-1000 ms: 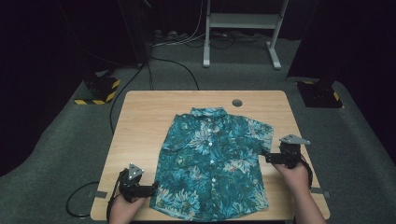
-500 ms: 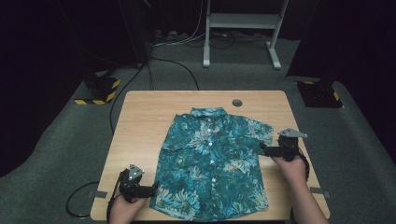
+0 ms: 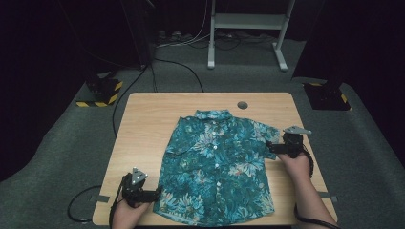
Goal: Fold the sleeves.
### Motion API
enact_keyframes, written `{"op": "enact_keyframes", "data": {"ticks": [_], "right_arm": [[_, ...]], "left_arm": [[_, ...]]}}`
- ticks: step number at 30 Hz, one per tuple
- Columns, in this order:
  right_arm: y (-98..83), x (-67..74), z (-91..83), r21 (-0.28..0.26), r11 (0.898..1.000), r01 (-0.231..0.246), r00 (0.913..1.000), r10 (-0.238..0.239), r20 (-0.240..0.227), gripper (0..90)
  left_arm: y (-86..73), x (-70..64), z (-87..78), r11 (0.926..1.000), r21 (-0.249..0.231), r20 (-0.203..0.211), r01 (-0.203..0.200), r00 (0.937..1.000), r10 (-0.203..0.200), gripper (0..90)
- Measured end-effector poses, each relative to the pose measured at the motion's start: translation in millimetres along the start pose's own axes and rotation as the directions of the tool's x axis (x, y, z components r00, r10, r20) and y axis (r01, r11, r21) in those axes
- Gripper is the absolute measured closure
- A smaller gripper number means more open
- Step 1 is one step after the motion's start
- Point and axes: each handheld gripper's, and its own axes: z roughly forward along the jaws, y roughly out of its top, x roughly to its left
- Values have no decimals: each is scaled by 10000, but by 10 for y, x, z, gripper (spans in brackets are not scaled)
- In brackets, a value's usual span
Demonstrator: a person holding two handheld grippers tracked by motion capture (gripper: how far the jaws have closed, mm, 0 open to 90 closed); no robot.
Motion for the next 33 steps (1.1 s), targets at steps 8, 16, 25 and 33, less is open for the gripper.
{"op": "enact_keyframes", "data": {"ticks": [8,16,25,33], "right_arm": [[72,-36,144,201,9996,-195,9997,193,136,14],[126,-78,270,441,9985,-310,9990,295,343,29],[119,-161,356,499,9918,-1179,9921,1155,483,110],[133,-177,387,693,9865,-1482,9874,1436,669,248]], "left_arm": [[1,-2,1,10000,8,-21,-33,10000,33,7],[-1,-6,-1,10000,8,-27,-12,10000,12,7],[-2,-6,-2,10000,11,21,-63,10000,63,8],[-4,-12,-3,10000,8,29,-71,10000,71,8]]}}
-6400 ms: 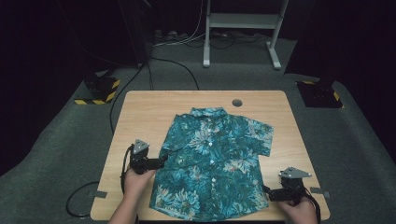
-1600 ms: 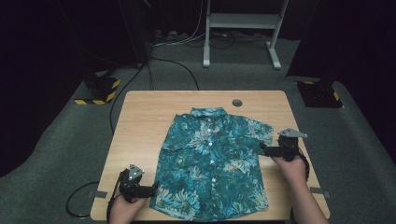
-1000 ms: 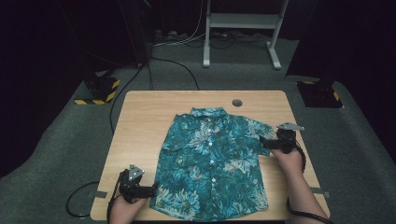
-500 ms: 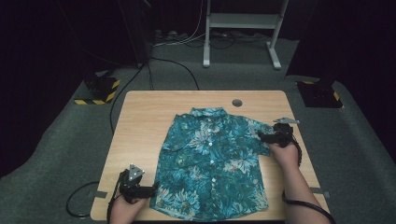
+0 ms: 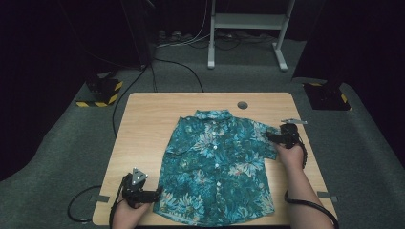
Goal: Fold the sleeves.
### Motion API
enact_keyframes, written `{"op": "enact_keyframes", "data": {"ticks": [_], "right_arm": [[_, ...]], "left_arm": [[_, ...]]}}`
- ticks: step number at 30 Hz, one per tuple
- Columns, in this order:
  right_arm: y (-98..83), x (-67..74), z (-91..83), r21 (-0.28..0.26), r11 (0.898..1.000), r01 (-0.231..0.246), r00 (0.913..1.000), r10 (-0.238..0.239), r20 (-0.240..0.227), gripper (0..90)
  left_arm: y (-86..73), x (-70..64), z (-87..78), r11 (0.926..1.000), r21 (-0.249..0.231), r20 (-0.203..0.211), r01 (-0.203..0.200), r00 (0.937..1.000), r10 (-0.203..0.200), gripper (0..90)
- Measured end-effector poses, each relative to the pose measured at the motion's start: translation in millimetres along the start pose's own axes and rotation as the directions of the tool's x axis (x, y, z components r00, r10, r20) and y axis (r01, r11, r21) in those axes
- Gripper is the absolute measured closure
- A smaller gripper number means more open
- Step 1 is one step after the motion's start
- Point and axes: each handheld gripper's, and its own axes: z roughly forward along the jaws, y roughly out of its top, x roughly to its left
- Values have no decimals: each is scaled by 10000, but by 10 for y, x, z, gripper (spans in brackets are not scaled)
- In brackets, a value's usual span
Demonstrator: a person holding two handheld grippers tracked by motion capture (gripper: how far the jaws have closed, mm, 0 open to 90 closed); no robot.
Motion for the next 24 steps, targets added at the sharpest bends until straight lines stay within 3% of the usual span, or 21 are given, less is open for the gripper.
{"op": "enact_keyframes", "data": {"ticks": [5,14,18,24], "right_arm": [[-7,-3,-14,-113,9999,-52,9998,54,174,402],[-11,64,-12,-153,9991,401,9974,-391,601,646],[-16,71,-19,-174,9990,411,9974,-400,601,839],[-20,127,-17,-168,9965,819,9941,-805,722,876]], "left_arm": [[0,-2,0,10000,4,9,-10,10000,10,8],[-2,-9,-2,10000,3,11,-17,10000,17,8],[-3,-11,-2,10000,2,11,-15,10000,15,8],[-3,-13,-3,10000,1,25,-30,10000,30,8]]}}
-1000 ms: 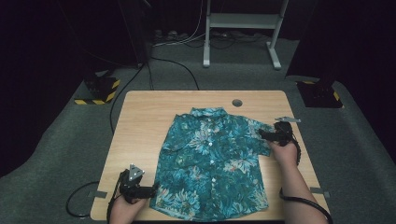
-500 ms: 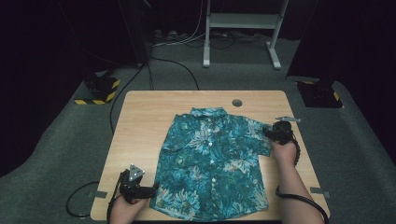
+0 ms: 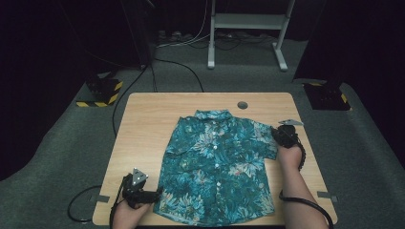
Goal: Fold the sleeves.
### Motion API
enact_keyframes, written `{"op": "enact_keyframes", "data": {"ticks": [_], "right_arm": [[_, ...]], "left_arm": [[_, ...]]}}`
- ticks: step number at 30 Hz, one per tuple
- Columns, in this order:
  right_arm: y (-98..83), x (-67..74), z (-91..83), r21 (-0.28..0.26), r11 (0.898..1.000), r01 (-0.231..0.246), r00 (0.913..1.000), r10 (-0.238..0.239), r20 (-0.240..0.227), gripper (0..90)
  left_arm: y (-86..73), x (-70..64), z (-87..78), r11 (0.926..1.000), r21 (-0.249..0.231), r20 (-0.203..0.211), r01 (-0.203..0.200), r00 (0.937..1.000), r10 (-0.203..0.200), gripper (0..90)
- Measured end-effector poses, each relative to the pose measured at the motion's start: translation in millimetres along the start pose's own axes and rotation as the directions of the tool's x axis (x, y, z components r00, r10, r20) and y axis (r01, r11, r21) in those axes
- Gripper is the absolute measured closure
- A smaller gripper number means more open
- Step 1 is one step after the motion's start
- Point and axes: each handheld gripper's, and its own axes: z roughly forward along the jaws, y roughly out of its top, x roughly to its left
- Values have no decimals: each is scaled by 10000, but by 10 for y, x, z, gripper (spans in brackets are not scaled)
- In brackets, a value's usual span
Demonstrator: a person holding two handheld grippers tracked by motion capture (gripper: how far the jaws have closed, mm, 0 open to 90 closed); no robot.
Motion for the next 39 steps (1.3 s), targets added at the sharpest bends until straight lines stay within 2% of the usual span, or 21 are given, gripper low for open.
{"op": "enact_keyframes", "data": {"ticks": [5,15,22,30,39], "right_arm": [[2,62,-50,-452,9989,-81,9997,92,241,876],[143,205,-239,-1198,9918,452,9978,-389,539,874],[231,310,-333,-1319,9891,657,9965,-582,603,873],[294,463,-429,-1491,9856,794,9964,-738,425,872],[365,703,-505,-1596,9806,1134,9935,-1113,219,870]], "left_arm": [[0,-2,-1,10000,2,-6,-2,10000,2,9],[-1,-2,0,10000,-14,27,-26,10000,26,8],[7,-6,9,10000,-12,45,-33,10000,33,7],[6,-4,6,10000,-26,104,-48,9999,48,9],[4,5,1,10000,-64,206,-4,9998,6,9]]}}
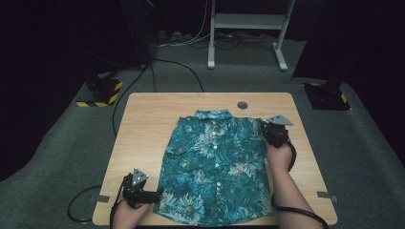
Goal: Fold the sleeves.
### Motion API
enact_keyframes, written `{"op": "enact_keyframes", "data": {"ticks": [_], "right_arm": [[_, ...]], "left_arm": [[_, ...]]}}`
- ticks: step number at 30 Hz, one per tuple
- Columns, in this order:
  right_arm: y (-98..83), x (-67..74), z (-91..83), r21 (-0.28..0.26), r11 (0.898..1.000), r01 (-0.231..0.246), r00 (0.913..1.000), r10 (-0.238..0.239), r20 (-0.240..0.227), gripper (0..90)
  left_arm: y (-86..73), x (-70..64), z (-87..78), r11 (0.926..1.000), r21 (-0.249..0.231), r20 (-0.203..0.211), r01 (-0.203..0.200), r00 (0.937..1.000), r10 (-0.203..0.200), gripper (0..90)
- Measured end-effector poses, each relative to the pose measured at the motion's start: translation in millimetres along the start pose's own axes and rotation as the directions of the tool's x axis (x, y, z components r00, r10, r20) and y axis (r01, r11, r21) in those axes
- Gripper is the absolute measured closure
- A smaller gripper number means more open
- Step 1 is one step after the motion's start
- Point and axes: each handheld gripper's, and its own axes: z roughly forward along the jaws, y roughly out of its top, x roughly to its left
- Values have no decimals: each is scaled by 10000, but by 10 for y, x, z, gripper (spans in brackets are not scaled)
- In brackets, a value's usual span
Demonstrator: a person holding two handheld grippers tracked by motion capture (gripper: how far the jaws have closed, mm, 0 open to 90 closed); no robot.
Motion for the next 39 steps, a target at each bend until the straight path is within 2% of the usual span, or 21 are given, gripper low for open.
{"op": "enact_keyframes", "data": {"ticks": [10,24,39], "right_arm": [[81,241,-4,-155,9995,274,9989,-280,-373,868],[28,537,150,152,9978,640,9940,-624,-895,865],[-133,630,385,802,9951,585,9932,-499,-1057,864]], "left_arm": [[-2,3,-3,10000,-13,70,2,10000,-2,9],[-5,1,-6,10000,-31,132,-4,9999,5,9],[-7,0,-8,10000,-43,186,-18,9998,19,9]]}}
